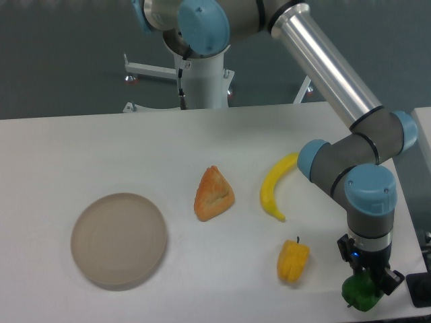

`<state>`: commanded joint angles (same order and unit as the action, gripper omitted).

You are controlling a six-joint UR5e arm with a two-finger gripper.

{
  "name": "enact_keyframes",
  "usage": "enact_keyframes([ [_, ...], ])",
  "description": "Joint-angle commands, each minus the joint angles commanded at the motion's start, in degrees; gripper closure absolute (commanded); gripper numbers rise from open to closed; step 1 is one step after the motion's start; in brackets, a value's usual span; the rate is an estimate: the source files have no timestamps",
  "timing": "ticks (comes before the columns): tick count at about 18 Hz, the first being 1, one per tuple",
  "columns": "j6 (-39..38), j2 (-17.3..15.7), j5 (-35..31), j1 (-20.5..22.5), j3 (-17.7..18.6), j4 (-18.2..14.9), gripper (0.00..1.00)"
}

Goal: Place the green pepper on the table
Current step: 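Lift the held green pepper up off the table edge with the gripper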

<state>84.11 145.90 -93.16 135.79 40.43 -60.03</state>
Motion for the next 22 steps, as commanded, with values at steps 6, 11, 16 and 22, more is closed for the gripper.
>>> enact_keyframes([
  [6,0.3,-1.2,0.0,-0.3,1.5,-0.3,0.81],
  [11,0.7,-6.5,0.8,0.4,8.8,-0.8,0.80],
  [16,3.4,-13.1,2.5,3.1,18.8,-1.6,0.80],
  [22,8.0,-20.4,3.7,5.5,31.6,-0.7,0.80],
])
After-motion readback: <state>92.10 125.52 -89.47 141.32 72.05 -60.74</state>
